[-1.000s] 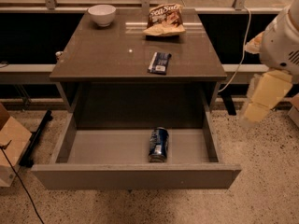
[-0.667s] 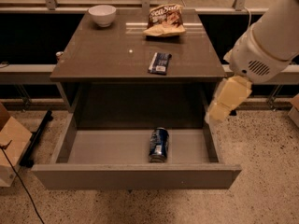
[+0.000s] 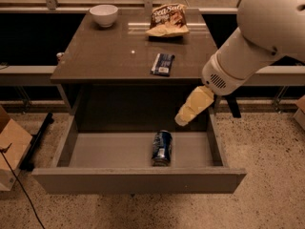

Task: Pick pepsi can from top drawer and place on counter

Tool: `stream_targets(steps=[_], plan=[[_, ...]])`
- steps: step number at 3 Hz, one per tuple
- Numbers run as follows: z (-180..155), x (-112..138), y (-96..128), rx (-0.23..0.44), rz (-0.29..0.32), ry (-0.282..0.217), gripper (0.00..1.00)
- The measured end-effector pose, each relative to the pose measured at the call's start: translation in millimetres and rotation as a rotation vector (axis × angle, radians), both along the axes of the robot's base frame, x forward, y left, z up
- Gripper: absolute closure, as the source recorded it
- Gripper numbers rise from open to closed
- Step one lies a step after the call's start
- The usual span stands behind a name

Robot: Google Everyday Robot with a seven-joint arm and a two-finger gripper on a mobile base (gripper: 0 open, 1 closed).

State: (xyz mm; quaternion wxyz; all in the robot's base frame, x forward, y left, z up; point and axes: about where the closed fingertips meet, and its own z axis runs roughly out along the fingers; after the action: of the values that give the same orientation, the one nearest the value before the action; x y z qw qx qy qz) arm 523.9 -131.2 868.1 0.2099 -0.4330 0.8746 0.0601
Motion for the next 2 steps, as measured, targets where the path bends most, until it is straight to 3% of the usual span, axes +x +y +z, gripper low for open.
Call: stream_targets(steps=[1,2], plan=[[-1.8,1.2,1.5,0.022,-0.072,0.021,0.00],[-1.9,1.2,1.6,0.022,-0.073,0.021,0.00]])
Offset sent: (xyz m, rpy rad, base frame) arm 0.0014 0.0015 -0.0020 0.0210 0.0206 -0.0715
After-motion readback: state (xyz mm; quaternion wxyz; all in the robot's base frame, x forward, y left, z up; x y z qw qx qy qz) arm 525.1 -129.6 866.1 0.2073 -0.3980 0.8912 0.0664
